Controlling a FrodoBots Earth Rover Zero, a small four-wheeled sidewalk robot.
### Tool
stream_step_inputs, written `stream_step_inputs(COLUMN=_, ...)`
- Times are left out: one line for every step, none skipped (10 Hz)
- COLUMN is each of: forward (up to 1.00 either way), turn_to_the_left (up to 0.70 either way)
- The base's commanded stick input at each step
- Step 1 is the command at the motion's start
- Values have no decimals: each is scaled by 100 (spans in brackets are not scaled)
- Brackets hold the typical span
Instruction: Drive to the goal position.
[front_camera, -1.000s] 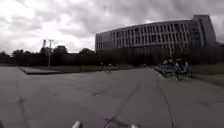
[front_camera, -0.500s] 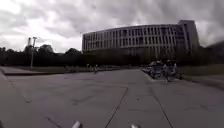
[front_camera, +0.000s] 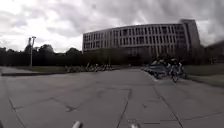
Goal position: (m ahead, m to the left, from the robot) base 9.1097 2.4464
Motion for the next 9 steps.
stream_step_inputs(forward=70, turn_to_the_left=0)
stream_step_inputs(forward=70, turn_to_the_left=0)
stream_step_inputs(forward=70, turn_to_the_left=0)
stream_step_inputs(forward=70, turn_to_the_left=0)
stream_step_inputs(forward=70, turn_to_the_left=0)
stream_step_inputs(forward=70, turn_to_the_left=0)
stream_step_inputs(forward=70, turn_to_the_left=0)
stream_step_inputs(forward=70, turn_to_the_left=0)
stream_step_inputs(forward=70, turn_to_the_left=0)
